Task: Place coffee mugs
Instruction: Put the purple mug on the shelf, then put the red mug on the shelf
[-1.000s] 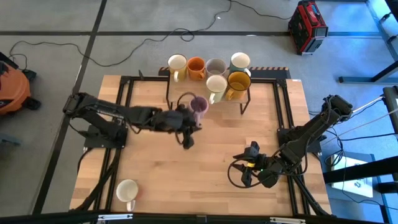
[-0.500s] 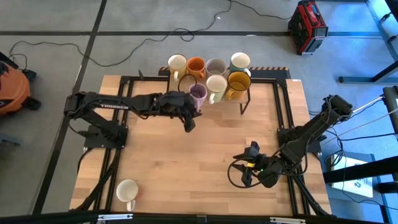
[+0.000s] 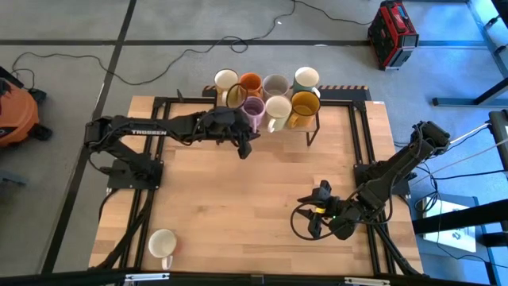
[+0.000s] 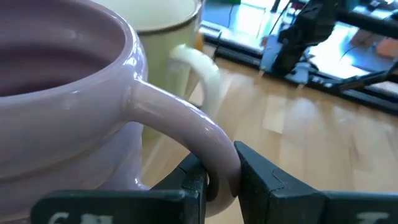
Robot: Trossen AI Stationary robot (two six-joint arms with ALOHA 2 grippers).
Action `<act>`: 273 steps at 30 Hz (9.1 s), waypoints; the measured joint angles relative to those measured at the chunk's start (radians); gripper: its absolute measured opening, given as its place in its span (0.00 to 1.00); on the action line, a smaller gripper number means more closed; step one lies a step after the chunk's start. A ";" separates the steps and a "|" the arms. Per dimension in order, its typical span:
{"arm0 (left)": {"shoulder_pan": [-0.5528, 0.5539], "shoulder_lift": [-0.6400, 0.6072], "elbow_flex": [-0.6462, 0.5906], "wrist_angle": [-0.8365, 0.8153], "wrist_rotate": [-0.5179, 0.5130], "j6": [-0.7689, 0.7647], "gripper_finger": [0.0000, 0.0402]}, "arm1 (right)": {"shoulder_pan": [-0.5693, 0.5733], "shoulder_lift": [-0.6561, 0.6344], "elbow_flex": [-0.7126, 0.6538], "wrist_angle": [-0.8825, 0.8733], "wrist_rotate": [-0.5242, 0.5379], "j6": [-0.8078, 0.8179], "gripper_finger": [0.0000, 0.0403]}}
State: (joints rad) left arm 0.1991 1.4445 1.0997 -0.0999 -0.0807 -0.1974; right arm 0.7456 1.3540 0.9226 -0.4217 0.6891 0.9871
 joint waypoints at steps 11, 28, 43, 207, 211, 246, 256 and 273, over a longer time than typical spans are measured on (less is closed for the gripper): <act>0.015 -0.006 -0.140 0.197 0.029 -0.027 0.13 | 0.000 0.000 0.000 0.002 0.008 0.006 0.40; 0.074 -0.005 -0.192 0.295 0.092 -0.035 0.13 | 0.000 0.000 0.000 0.003 0.017 0.007 0.40; 0.073 0.052 -0.190 0.381 0.064 -0.051 0.22 | 0.000 0.000 0.000 0.013 0.025 0.012 0.40; -1.188 0.011 -0.005 -0.957 0.151 -0.890 0.33 | 0.000 0.000 0.000 0.020 -0.028 -0.081 0.40; -1.188 0.042 -0.023 -0.917 0.151 -0.857 0.31 | 0.000 0.000 0.000 0.020 -0.026 -0.081 0.40; -0.372 0.207 0.209 -0.943 0.062 -0.004 0.05 | 0.000 0.000 0.000 0.021 0.000 -0.043 0.40; -0.269 0.393 0.341 -0.961 0.090 0.072 0.05 | 0.000 0.000 0.000 -0.005 0.004 -0.041 0.40; -0.245 0.407 0.364 -0.980 0.146 0.018 0.24 | 0.000 0.000 0.000 -0.032 -0.012 -0.042 0.40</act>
State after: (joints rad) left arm -0.0460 1.8511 1.4635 -1.0798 0.0654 -0.1795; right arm 0.7456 1.3537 0.9222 -0.4536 0.6776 0.9455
